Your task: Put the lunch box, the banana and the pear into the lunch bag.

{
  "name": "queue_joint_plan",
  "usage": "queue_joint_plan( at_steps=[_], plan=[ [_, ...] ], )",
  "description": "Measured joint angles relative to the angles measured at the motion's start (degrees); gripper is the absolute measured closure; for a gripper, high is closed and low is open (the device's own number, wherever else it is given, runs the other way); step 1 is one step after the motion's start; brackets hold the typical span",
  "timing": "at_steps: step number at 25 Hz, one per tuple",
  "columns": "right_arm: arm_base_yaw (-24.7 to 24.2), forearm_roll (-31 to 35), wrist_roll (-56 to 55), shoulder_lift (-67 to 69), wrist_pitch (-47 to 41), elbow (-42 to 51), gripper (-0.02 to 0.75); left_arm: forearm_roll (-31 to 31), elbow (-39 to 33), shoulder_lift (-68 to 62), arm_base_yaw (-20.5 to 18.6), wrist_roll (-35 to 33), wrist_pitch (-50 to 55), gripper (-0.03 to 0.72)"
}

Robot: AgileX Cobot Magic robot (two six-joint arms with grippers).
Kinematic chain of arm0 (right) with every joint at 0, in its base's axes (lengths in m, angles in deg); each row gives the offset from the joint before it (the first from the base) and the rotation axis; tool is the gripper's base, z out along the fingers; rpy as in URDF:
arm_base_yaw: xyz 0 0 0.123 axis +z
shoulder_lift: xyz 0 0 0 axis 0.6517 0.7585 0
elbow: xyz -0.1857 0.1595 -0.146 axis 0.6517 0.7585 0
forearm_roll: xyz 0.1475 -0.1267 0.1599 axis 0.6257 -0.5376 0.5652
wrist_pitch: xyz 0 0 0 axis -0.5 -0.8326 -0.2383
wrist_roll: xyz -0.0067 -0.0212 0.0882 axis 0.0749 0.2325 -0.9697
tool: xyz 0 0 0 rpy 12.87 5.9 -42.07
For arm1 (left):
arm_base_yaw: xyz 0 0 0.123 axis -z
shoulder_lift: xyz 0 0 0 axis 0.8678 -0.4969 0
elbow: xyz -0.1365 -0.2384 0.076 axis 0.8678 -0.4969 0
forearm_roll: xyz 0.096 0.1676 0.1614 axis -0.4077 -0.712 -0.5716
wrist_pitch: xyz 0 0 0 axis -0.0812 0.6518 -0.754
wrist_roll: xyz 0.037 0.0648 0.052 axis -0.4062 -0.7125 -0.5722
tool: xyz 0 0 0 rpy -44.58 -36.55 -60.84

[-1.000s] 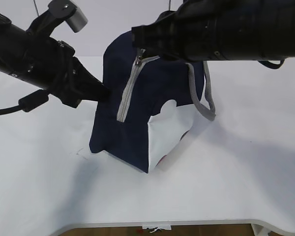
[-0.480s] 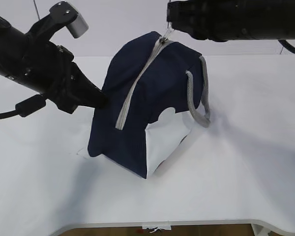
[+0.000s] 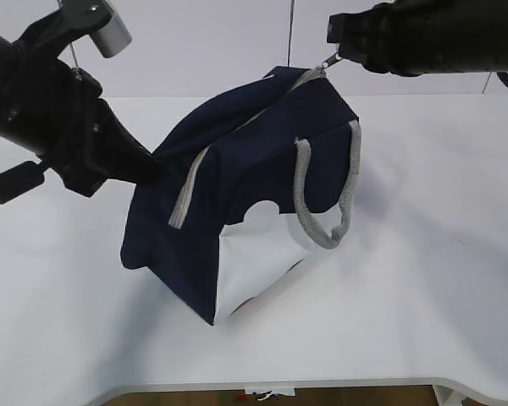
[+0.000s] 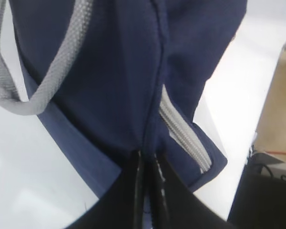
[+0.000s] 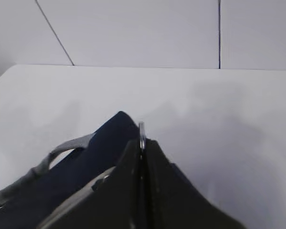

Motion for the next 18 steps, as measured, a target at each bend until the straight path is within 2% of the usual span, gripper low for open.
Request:
queue_joint_plan(
  at_steps=[5,11,15,18],
  plan=[
    [-2.5,0.11,0.0,3.14,0.02,-1.57,0.748,-3.43,0.0,0.41,0.0,3.39,1.04,0.697],
    [-3.8,0.11,0.0,6.47,0.12,-2.7,0.748,-4.38,0.0,0.41,0.0,4.38,1.81,0.697],
    [-3.94,0.23,0.0,6.89,-1.3,-3.72,0.748,-4.17,0.0,0.41,0.0,4.49,2.09,0.697],
    [-4.06,0.91,0.0,6.89,-3.61,-5.52,0.748,-1.82,0.0,0.41,0.0,4.58,2.09,0.68]
  ],
)
